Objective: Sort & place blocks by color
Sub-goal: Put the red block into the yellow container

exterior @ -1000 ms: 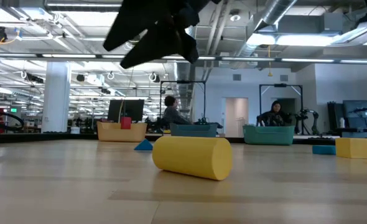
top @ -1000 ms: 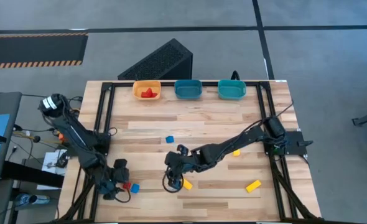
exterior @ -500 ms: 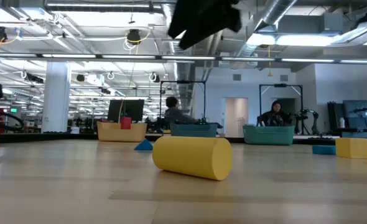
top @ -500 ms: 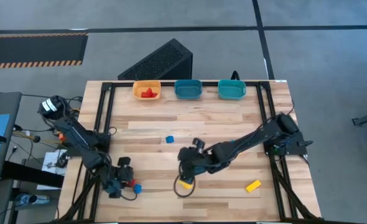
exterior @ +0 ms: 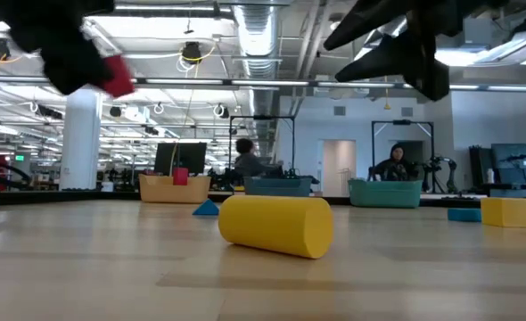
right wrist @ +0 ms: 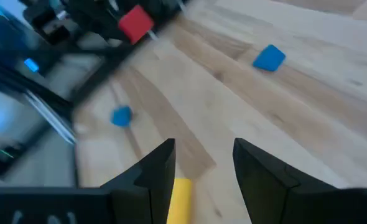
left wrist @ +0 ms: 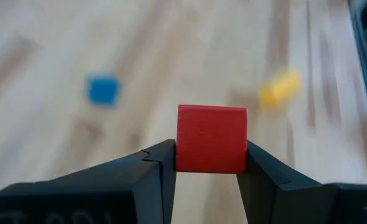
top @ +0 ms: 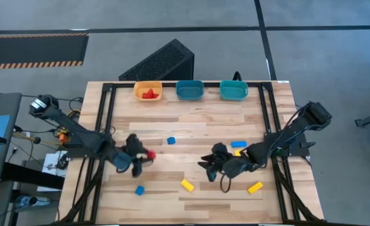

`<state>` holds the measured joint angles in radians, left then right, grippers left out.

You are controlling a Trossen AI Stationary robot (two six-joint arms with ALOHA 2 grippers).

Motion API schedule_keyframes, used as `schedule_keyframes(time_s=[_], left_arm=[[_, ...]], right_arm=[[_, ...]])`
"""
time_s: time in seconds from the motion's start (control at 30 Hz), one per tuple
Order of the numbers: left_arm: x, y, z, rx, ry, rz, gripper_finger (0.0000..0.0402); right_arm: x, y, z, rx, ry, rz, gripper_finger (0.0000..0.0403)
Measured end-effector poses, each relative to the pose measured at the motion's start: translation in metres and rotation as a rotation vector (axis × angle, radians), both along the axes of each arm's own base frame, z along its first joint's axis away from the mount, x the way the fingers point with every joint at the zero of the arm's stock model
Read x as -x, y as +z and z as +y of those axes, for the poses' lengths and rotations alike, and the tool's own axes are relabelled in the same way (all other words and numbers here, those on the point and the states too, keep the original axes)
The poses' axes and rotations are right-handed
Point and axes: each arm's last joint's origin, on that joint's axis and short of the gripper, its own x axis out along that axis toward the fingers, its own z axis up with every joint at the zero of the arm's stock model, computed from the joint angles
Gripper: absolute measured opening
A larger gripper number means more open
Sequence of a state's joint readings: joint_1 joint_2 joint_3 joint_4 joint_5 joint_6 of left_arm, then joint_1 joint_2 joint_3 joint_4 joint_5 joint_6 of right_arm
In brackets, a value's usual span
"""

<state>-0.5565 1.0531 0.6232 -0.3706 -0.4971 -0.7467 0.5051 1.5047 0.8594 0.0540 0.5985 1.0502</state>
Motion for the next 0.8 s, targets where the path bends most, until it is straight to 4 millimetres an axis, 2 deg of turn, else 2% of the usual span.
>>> schedule_keyframes(time_s=[0.2, 0.43, 0.57, 0.8], left_arm=[[-0.017, 0.023, 0.025, 0.101, 0.175, -0.214, 0.0101], [-0.027, 0.024, 0.061, 0.222, 0.380, -0.244, 0.0101], [-0.025, 0.025, 0.089, 0.241, 0.500, -0.236, 0.0101], [0.000, 0.017, 0.157, 0.122, 0.778, -0.088, 0.0109]], right_arm=[[0.005, -0.006, -0.004, -0.059, -0.054, -0.078, 0.0169], [0.005, -0.007, -0.009, 0.013, -0.037, -0.039, 0.0146], [0.006, -0.001, -0.033, 0.078, -0.057, 0.020, 0.0134], [0.011, 0.023, -0.098, 0.176, -0.119, 0.082, 0.0123]])
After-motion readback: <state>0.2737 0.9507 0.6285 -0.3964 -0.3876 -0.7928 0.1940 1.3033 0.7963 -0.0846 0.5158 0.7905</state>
